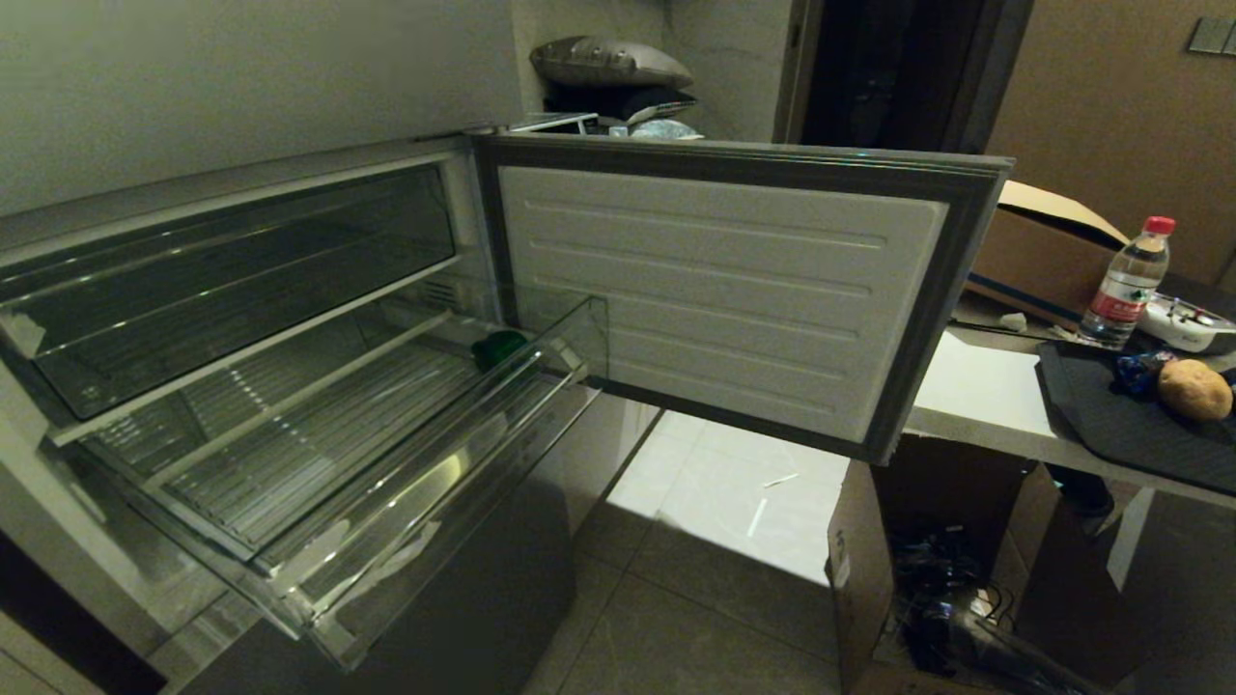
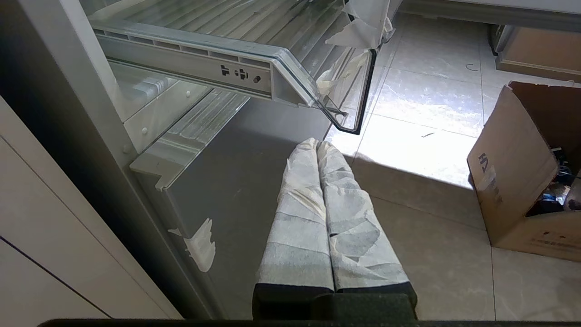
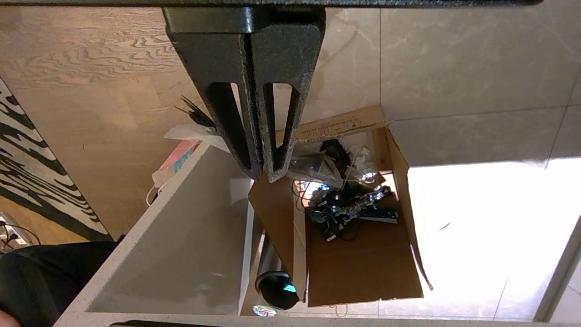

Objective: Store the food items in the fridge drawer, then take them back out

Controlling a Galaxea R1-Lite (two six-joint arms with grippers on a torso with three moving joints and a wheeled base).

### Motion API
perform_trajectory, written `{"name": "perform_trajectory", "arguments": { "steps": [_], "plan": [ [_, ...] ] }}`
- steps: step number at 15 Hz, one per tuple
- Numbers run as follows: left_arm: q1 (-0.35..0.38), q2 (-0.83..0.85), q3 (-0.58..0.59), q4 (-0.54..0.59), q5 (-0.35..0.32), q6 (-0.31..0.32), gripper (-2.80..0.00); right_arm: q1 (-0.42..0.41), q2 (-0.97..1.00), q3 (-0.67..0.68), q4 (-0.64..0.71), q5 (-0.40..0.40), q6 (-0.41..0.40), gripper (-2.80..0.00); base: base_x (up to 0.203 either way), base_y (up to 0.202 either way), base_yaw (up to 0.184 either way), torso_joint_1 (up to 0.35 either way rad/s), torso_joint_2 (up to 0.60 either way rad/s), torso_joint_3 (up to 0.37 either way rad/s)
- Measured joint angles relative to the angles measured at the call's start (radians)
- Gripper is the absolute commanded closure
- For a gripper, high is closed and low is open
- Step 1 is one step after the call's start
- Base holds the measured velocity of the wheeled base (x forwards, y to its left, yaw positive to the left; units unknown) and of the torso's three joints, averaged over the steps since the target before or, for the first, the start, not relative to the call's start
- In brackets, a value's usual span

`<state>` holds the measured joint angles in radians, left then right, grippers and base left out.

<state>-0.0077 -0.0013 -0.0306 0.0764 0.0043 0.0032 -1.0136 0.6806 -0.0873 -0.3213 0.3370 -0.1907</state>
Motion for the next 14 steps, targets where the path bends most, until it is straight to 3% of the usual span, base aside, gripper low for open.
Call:
{"name": "perform_trajectory", "arguments": {
  "steps": [8,14],
  "plan": [
    [-0.001,0.0,0.0,0.0,0.0,0.0,0.0,0.0,0.0,0.006,0.0,0.0,0.0,0.0,0.001,-0.01,0.002,0.0,0.0,0.001],
    [0.0,0.0,0.0,0.0,0.0,0.0,0.0,0.0,0.0,0.006,0.0,0.0,-0.001,0.0,0.0,-0.183,0.001,0.003,0.0,0.002]
  ]
}}
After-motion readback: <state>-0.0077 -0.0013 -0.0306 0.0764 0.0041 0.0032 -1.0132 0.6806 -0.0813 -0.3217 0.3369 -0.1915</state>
